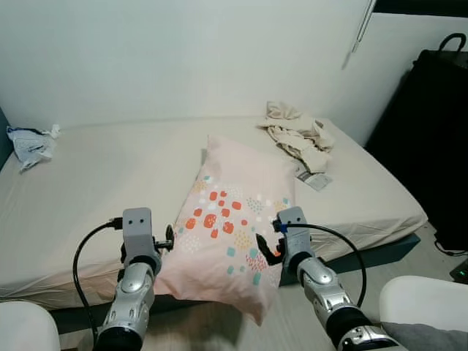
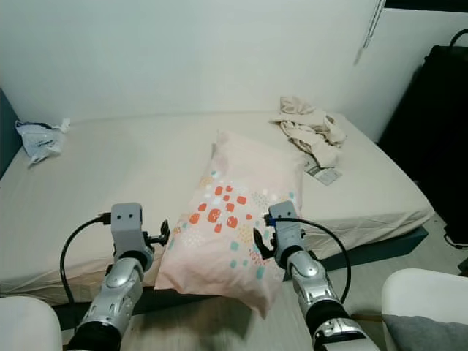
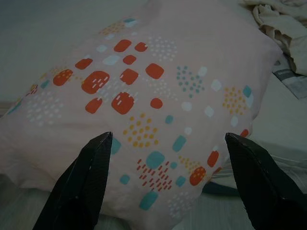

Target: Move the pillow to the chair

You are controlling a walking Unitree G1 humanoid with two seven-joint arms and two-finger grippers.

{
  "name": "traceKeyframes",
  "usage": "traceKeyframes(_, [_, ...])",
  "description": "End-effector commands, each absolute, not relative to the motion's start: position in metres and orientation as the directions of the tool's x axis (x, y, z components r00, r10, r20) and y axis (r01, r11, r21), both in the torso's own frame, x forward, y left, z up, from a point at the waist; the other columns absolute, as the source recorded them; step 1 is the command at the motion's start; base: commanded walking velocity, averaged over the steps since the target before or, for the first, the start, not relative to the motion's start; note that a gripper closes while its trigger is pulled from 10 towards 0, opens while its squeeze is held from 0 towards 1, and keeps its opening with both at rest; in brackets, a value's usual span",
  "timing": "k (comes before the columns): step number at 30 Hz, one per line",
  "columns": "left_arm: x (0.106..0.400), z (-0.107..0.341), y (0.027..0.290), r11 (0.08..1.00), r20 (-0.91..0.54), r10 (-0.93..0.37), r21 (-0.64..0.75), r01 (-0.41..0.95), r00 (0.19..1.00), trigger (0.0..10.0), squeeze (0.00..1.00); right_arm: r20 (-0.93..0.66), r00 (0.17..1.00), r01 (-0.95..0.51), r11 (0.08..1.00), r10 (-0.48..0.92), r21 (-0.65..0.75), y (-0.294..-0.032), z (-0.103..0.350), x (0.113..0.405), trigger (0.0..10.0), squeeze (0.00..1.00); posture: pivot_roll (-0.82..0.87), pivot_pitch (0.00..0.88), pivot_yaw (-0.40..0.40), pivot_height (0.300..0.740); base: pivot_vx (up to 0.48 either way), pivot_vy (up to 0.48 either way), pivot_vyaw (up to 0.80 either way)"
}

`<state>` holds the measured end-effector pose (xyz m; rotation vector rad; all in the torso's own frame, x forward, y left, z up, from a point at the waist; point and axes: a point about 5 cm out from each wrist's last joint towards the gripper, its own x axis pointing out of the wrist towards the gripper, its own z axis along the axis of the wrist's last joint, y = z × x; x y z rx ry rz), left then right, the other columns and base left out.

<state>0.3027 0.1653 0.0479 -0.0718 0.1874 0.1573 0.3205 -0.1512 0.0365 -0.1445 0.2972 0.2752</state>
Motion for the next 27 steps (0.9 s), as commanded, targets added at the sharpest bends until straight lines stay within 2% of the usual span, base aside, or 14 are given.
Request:
traceKeyframes(1, [0.3004,0.0473,0.1647,0.984,-0.187,0.153,-0.057,-0.167,0.970,10.0,0.00,-0.338,0.910,-0.286,0.954,0.239,-0.096,-0.1538,0.0309,0.3173,10.0,0.00,-0.03,0.051,-0.090,0.740,0.000,0.000,0.00])
traceKeyframes(7, [0.2997,0.0460,0.1659,0.985,-0.193,0.156,-0.049,-0.168,0.969,10.0,0.00,-0.343,0.906,-0.307,0.943,0.249,-0.128,-0.1522,0.0312,0.3175,10.0,0.00,-0.03,0.053,-0.092,0.740,0.000,0.000,0.00])
traceKeyframes(12, [0.2988,0.0443,0.1664,0.985,-0.203,0.157,-0.039,-0.168,0.967,10.0,0.00,-0.348,0.904,-0.318,0.935,0.249,-0.157,-0.1508,0.0305,0.3172,10.0,0.00,-0.03,0.053,-0.092,0.740,0.000,0.000,0.73])
traceKeyframes(15, [0.2980,0.0419,0.1669,0.986,-0.215,0.155,-0.024,-0.163,0.964,10.0,0.00,-0.333,0.912,-0.292,0.949,0.240,-0.116,-0.1516,0.0304,0.3167,10.0,0.00,-0.03,0.054,-0.090,0.740,0.000,0.000,0.57])
traceKeyframes(27, [0.2982,0.0405,0.1655,0.990,-0.223,0.138,0.009,-0.139,0.965,10.0,0.00,-0.362,0.904,-0.285,0.952,0.227,-0.115,-0.1540,0.0247,0.3127,10.0,0.00,-0.03,0.056,-0.080,0.740,0.000,0.000,0.00])
